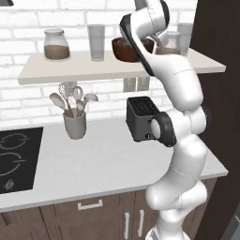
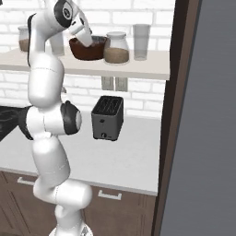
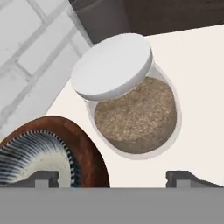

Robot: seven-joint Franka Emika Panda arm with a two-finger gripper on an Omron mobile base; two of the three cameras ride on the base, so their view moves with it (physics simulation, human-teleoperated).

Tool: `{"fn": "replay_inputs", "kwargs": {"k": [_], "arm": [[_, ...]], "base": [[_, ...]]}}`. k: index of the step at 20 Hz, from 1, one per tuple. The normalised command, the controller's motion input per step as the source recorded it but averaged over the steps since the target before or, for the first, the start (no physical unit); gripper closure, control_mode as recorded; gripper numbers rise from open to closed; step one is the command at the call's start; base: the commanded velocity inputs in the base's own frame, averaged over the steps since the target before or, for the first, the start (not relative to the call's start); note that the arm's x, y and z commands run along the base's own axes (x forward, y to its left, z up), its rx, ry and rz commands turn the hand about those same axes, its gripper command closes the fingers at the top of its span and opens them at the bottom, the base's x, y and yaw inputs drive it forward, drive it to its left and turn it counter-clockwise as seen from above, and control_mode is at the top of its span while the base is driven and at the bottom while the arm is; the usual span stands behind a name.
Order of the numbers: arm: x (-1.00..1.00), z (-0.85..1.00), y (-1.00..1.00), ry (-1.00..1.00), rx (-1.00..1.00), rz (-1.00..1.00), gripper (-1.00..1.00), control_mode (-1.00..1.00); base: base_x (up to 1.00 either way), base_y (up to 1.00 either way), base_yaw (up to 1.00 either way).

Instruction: Pick up the bowls on the counter and stack them on top of one another in the open cabinet. Place the smaller bowl on top of the larger bowl.

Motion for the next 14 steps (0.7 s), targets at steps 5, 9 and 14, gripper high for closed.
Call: {"fn": "replay_inputs", "kwargs": {"k": [5,9,14], "arm": [[-1.00,-0.93,-0.26,-0.18,0.01,0.00,-1.00,-1.00],[-1.00,-1.00,-0.12,0.00,-0.08,0.00,-1.00,-1.00],[-1.00,-1.00,-0.01,0.00,-0.20,0.00,-1.00,-1.00]], "base": [[0.00,0.00,0.00],[0.00,0.00,0.00],[0.00,0.00,0.00]]}}
